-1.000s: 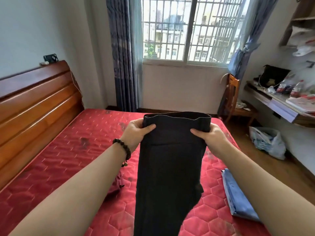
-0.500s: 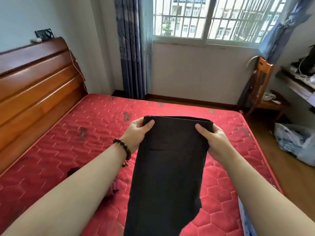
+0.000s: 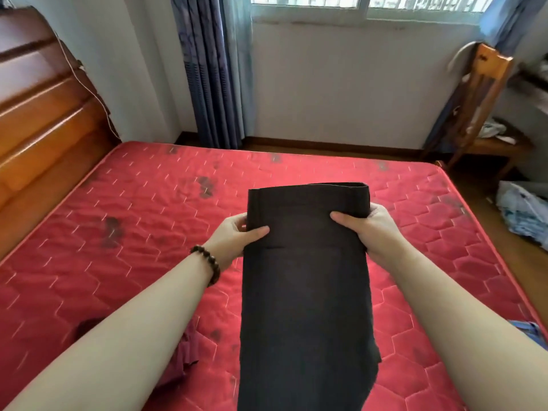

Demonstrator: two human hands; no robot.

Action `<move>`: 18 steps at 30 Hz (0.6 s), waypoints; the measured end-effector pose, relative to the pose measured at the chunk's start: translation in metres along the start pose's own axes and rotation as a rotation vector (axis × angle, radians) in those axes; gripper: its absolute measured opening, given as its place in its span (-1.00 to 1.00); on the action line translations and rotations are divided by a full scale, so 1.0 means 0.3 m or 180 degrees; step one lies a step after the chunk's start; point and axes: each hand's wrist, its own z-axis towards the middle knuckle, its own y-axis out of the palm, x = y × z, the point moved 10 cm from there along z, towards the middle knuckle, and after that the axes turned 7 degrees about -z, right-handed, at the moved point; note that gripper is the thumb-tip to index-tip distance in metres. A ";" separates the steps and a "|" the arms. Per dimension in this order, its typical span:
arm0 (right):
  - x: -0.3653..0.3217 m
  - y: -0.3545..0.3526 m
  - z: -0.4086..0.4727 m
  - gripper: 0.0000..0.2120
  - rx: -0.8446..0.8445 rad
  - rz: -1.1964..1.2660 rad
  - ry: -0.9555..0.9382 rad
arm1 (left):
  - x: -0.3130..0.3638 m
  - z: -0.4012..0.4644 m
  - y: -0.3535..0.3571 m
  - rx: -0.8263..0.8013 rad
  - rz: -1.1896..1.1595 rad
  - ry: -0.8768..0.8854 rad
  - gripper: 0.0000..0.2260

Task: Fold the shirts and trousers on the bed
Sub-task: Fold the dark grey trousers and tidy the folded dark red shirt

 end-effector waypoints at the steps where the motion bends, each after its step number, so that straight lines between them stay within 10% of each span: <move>1: 0.041 0.017 0.032 -0.80 -0.0116 -0.0022 0.0045 | -0.057 0.038 -0.044 0.0067 0.0034 -0.0050 -0.83; 4: 0.258 0.067 0.100 -0.73 -0.0564 -0.0400 0.0468 | -0.198 0.138 -0.139 0.0185 0.0057 -0.0160 -0.84; 14: 0.681 0.055 0.514 -0.74 0.0360 -0.1187 0.0238 | -0.493 0.543 -0.332 0.0532 0.0566 0.0125 -0.91; 18: 0.921 0.077 0.623 -0.37 -0.0030 -0.1724 0.0665 | -0.674 0.691 -0.435 0.0825 0.1549 -0.0160 -0.67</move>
